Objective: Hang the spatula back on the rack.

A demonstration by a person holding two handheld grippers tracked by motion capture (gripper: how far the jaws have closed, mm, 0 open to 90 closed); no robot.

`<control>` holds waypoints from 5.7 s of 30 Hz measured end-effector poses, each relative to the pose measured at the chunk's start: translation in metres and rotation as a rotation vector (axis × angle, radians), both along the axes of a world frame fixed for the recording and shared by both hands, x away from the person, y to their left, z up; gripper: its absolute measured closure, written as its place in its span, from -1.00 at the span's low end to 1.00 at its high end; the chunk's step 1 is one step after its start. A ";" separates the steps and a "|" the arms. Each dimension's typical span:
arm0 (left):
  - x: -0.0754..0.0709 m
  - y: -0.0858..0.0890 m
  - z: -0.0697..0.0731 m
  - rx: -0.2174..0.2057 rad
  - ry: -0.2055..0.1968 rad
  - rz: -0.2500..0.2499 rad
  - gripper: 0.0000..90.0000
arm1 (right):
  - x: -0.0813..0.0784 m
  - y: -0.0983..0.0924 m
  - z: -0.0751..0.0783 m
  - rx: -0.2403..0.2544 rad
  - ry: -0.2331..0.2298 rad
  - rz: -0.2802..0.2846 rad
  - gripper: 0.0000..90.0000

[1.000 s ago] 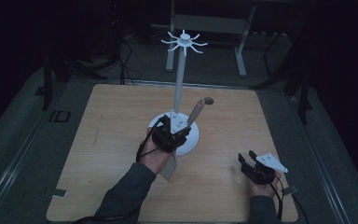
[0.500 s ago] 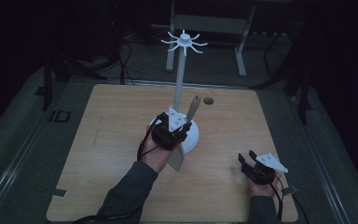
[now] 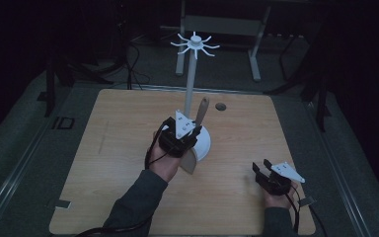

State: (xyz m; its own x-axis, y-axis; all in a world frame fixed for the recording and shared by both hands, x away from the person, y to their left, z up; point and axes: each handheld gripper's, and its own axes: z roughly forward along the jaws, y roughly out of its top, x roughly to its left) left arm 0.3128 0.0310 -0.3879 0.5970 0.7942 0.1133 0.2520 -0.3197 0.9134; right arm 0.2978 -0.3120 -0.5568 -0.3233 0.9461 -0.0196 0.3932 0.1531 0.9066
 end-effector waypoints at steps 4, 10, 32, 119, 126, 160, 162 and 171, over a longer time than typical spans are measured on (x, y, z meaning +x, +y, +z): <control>0.000 0.001 0.002 -0.006 -0.004 0.004 0.68 | 0.000 0.000 0.000 0.000 0.000 0.000 0.08; 0.000 0.001 0.009 -0.018 -0.016 0.006 0.68 | 0.000 0.000 0.000 0.001 0.000 -0.001 0.08; 0.003 0.002 0.034 -0.041 -0.070 0.129 0.68 | 0.000 0.000 0.000 0.002 -0.001 -0.002 0.08; 0.023 -0.012 0.064 0.001 -0.194 0.371 0.67 | 0.000 -0.001 0.000 0.003 -0.007 -0.004 0.08; 0.026 -0.012 0.064 0.009 -0.196 0.385 0.67 | 0.000 -0.001 0.000 0.006 -0.008 -0.005 0.08; 0.028 -0.013 0.070 -0.004 -0.227 0.354 0.28 | 0.000 -0.001 0.000 0.007 -0.007 -0.002 0.07; 0.027 -0.015 0.069 -0.009 -0.233 0.346 0.22 | 0.000 -0.001 0.000 0.007 -0.008 -0.003 0.07; 0.024 -0.016 0.071 -0.022 -0.241 0.298 0.07 | 0.000 -0.001 0.000 0.008 -0.007 -0.002 0.06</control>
